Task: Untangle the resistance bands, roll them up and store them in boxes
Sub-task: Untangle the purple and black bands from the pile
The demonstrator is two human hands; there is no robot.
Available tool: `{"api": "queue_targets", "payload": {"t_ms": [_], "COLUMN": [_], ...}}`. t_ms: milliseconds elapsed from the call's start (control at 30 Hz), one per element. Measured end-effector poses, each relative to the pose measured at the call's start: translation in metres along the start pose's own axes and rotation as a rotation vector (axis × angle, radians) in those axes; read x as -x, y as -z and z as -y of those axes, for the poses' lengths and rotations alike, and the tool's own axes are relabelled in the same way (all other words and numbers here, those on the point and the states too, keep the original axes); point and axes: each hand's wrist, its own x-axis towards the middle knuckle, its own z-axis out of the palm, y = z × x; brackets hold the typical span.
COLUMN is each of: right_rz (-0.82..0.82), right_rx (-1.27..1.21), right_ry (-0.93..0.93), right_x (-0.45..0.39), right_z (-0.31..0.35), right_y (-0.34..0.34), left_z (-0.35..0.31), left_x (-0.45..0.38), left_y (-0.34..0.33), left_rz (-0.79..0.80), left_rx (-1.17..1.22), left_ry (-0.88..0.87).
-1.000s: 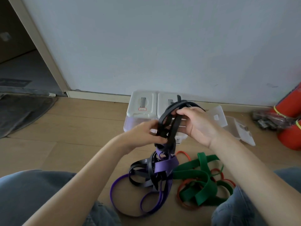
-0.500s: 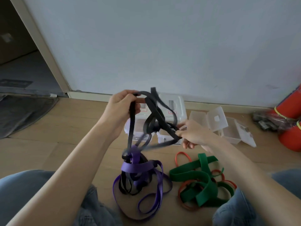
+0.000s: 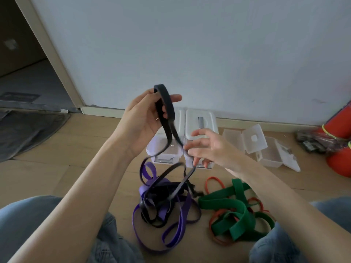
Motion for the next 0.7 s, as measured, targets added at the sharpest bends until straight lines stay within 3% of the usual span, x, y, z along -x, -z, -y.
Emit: {"api": "queue_targets", "payload": {"t_ms": [100,200,300,400,467,533,633,700], "right_rz": [0.100,0.250,0.120,0.073,-0.049,-0.266,-0.542,-0.627], "right_rx": [0.192,0.002,-0.182,-0.360,-0.391,-0.415,-0.540,-0.573], "right_ry": [0.116,0.086,0.115,0.165,0.192,0.168,0.081,0.042], "right_x": [0.000,0.000,0.001,0.003,0.004,0.002,-0.001,-0.002], "right_z": [0.007,0.005,0.011,0.019,0.022,0.021,0.012,0.004], "right_y": [-0.011,-0.020,-0.017,-0.004,0.004,0.013,0.030,0.038], "left_z": [0.003,0.015,0.029,0.050,0.067,0.078,0.078,0.075], "left_x": [0.002,0.002,-0.002,0.002,0.007,0.011,0.012,0.013], "left_y": [-0.004,-0.004,0.009,0.017,0.019,0.024,0.036,0.041], "left_rz": [0.117,0.124,0.063,0.235,0.372,0.449,0.445,0.410], "left_rx": [0.005,-0.103,-0.267,-0.271,-0.178,-0.244,-0.546,-0.749], "left_ry": [0.042,0.116,0.163,0.439,0.696,0.828,0.869,0.857]}}
